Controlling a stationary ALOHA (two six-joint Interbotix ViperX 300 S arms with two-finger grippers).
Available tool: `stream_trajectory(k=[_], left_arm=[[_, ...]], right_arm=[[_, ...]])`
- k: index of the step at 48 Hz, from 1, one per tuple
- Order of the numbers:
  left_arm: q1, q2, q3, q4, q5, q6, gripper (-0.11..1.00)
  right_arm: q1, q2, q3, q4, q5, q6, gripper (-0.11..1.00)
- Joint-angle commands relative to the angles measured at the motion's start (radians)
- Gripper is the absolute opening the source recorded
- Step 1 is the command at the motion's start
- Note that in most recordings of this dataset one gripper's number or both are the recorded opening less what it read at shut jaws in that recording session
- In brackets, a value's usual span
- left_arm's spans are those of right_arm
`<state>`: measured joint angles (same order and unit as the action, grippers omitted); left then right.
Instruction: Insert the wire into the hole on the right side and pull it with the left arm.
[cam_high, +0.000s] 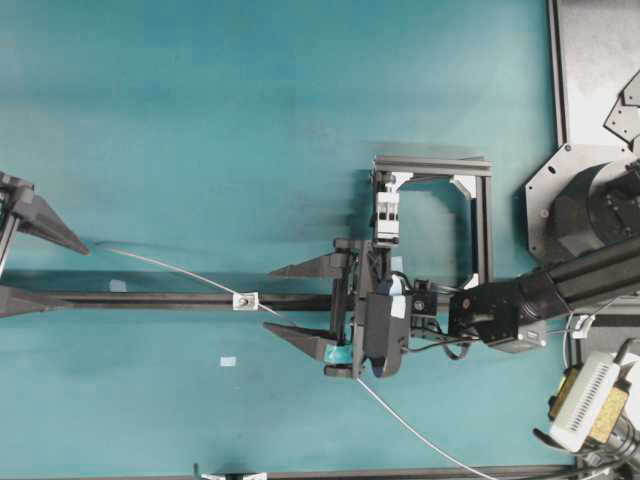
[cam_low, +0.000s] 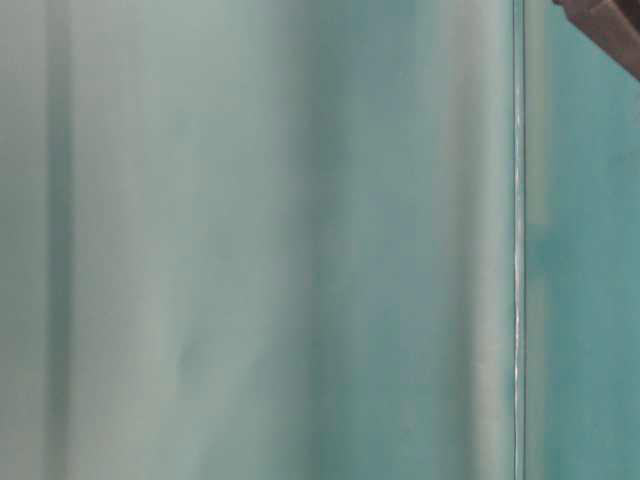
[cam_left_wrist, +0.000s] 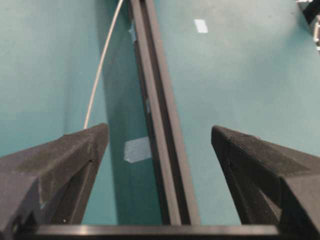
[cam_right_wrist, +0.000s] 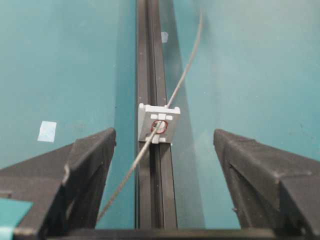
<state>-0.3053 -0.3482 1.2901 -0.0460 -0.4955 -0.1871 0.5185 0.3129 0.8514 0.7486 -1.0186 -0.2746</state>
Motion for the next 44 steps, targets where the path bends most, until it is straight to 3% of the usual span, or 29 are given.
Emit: stream_trajectory(k=[1, 44], left_arm=[[0.014, -0.005, -0.005, 0.002, -0.003, 0.003, 0.61], [0.190, -0.127, 0.034, 0.005, -0.005, 0.063, 0.59]], right_arm=[[0.002, -0.034, -0.014, -0.003, -0.005, 0.000, 0.86], [-0.078, -0.170, 0.106, -0.003, -0.008, -0.020, 0.86]])
